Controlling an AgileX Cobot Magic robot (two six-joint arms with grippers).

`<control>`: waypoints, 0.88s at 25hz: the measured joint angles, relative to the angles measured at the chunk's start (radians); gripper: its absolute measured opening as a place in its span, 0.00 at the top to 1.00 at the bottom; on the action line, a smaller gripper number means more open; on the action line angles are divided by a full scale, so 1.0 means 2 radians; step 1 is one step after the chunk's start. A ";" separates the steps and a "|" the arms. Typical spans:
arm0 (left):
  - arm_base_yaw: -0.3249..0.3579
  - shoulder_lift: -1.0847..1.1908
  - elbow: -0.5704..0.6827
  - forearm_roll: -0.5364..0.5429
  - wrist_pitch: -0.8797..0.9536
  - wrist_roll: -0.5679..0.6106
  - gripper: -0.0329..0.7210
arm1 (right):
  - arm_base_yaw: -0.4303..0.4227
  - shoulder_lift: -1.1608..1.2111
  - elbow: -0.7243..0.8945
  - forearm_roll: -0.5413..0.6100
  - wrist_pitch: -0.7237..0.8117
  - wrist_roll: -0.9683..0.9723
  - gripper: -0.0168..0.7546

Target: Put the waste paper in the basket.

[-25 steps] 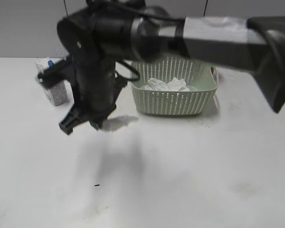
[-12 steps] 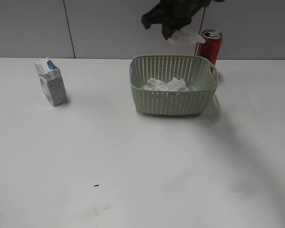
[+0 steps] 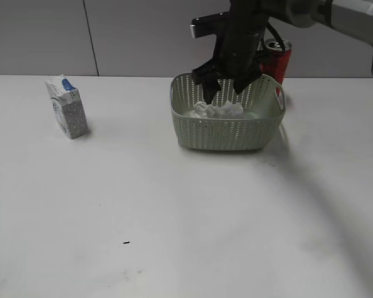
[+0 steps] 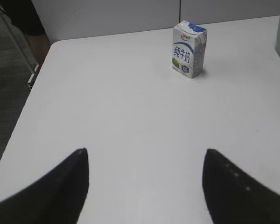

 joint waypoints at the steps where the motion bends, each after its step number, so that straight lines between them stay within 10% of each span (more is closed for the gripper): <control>1: 0.000 0.000 0.000 0.000 0.000 0.000 0.22 | 0.000 -0.001 -0.002 0.000 0.016 0.000 0.21; 11: 0.000 0.000 0.000 0.000 0.000 0.000 0.22 | -0.080 -0.167 0.065 0.028 0.048 -0.040 0.25; 22: 0.000 0.000 0.000 0.000 0.000 0.000 0.22 | -0.186 -0.555 0.568 0.028 -0.044 -0.044 0.25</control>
